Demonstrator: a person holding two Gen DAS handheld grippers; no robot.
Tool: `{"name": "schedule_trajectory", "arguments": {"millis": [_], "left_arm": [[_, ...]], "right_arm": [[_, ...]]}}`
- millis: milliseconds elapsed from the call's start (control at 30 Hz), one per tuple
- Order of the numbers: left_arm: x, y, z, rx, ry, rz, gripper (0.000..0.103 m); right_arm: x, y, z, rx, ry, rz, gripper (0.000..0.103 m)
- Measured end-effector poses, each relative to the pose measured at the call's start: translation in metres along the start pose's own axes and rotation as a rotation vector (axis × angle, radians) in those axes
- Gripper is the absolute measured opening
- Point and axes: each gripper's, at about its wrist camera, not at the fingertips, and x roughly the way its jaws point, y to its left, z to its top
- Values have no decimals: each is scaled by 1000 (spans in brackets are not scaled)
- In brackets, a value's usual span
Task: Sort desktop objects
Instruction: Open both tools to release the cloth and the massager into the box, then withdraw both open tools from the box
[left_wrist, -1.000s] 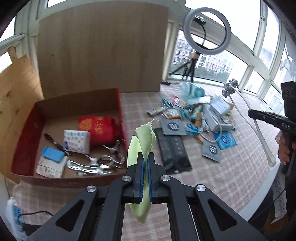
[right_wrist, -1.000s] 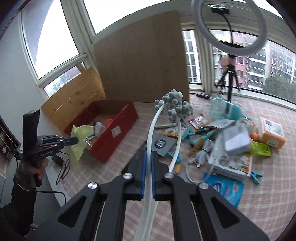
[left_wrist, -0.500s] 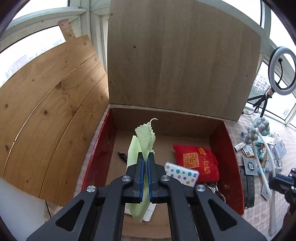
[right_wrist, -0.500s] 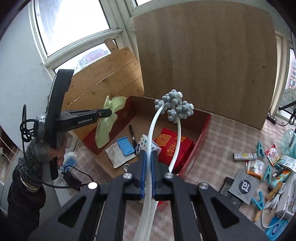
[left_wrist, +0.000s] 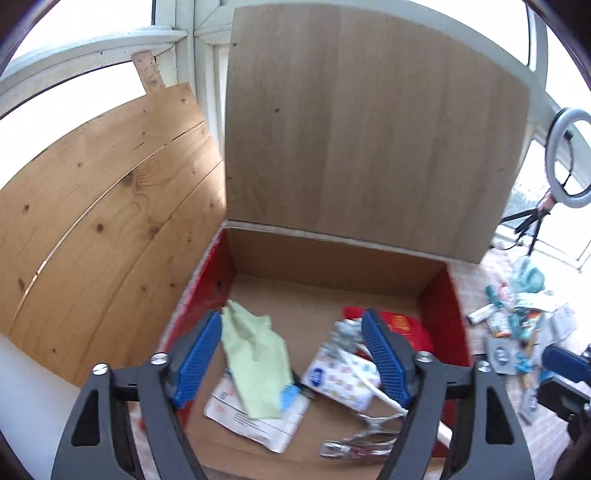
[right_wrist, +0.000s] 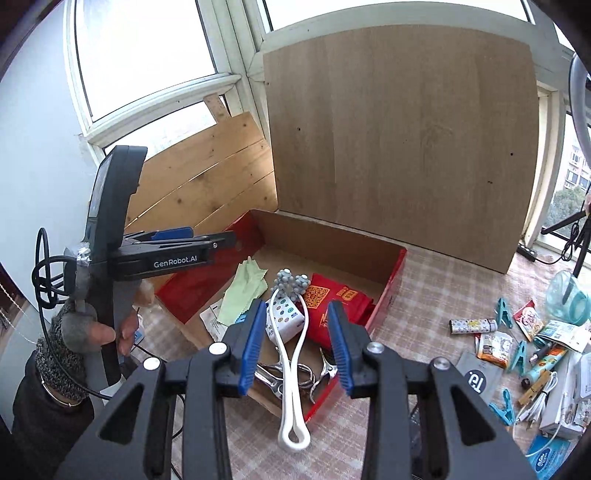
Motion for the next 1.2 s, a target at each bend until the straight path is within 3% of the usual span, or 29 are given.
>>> {"name": "schedule_trajectory", "arguments": {"millis": [167,267,533,800,867,1033,1100,1200], "left_arm": [[-37,-47,-24,56,-47,-19,83],[-51,-68,-40,86,-74,-47,100],[-64,-116,-86,205,-52,-70,100],[-41,-139,-115,369,-21,76,101],[-38,-134,-111,353,-14,86,101],[-21,-119,-99,370,-14,193,101],[-12,-111,-93,366,-1,227,96],[-8,-97,-85,308,23,204,95]], "right_arm": [[-40,-13,-19,-16,-32,-28,35],[-64,-25,-32,-11,-51,-38,35],[-98,-54,-70,-19,-27,-120,35],[-108,-80,-97,58,3,-119,35],[-110,-82,-101,64,5,-121,35],[-113,-85,-106,69,4,-125,35],[-114,-86,-107,70,4,-127,35],[-119,-86,-110,69,-5,-132,35]]}}
